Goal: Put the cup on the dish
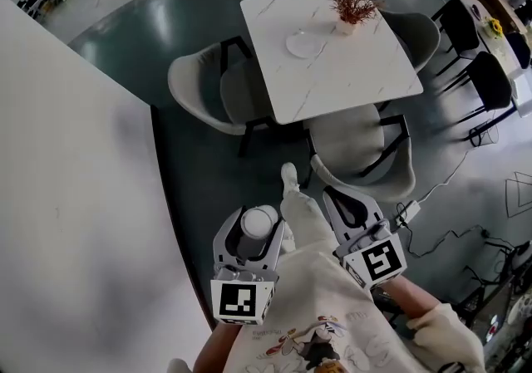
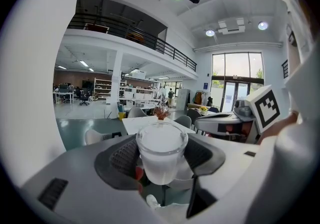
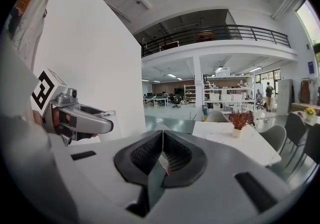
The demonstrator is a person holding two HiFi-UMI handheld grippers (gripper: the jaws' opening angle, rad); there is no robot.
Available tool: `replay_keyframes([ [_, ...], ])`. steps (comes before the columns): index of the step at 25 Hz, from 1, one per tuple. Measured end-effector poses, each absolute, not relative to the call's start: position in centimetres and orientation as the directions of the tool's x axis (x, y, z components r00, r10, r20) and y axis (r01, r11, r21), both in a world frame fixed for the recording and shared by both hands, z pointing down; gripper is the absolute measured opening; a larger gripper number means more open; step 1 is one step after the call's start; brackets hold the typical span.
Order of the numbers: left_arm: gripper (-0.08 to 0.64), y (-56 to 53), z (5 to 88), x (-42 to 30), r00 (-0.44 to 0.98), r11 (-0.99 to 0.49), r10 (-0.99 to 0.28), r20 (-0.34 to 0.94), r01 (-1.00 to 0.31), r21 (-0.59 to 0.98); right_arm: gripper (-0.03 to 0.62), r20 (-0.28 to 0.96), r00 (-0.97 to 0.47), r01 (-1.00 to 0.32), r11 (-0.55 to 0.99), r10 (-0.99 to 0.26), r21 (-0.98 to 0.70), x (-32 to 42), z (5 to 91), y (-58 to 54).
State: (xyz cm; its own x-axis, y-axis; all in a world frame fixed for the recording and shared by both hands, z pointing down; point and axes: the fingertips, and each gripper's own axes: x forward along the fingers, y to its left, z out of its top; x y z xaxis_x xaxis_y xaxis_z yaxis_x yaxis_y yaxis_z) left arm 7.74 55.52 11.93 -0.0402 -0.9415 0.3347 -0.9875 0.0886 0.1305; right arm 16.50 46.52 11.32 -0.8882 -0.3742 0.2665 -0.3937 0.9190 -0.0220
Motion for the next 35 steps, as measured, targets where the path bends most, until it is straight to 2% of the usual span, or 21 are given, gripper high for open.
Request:
replay_keyframes([
  [8, 0.274, 50.5, 12.6, 5.5, -0.014, 0.063, -0.936, 0.353, -0.99, 0.125, 0.006, 0.271, -0.88, -0.414, 0.91, -0.39, -0.034, 14.4, 12.2, 41.8],
  [17, 0.273, 41.3, 13.5, 2.2, 0.017, 0.03, -0.925, 0.38, -0.993, 0.117, 0.006, 0.265, -0.86, -0.464, 0.885, -0.437, -0.045, 11.8, 13.3, 32.5],
  [26, 0.275, 30.8, 13.3, -1.4, 0.033, 0.017, -0.911, 0.411, -0.993, 0.117, 0.006, 0.309, -0.844, -0.481, 0.874, -0.438, -0.074, 9.5, 14.4, 22.4],
  [35, 0.275, 23.8, 14.8, -3.7, 0.06, -0.011, -0.904, 0.424, -0.993, 0.116, 0.006, 0.286, -0.82, -0.531, 0.845, -0.496, -0.059, 7.9, 14.7, 15.5],
])
